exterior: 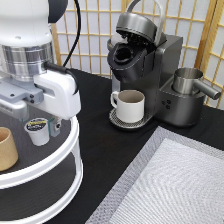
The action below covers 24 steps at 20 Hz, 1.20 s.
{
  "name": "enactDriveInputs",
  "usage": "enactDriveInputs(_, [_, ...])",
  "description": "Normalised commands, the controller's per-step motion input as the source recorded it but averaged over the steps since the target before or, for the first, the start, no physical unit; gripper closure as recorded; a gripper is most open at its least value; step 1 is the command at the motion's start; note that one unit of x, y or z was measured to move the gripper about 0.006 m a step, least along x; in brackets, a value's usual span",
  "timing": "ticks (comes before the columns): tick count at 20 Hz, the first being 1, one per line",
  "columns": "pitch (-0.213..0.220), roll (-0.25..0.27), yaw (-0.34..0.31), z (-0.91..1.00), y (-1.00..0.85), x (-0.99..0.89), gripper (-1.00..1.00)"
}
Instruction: Make coffee
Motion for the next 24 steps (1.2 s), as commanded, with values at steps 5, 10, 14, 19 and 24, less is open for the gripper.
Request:
enactDriveInputs(5, [-0.04,-0.015,-0.054,-0.13,0.02,-0.28,-1.0])
enactDriveInputs(10, [-0.021,-0.064,-0.034,0.02,0.2,0.0,1.0])
enactDriveInputs(14, [-0.039,-0.07,-0.016,0.0,0.19,0.0,1.0])
enactDriveInputs(19, [-0.051,-0.046,-0.004,0.0,0.1,-0.07,1.0])
enactDriveInputs(24, [-0.068,-0.029,0.0,0.04,0.03,-0.11,1.0])
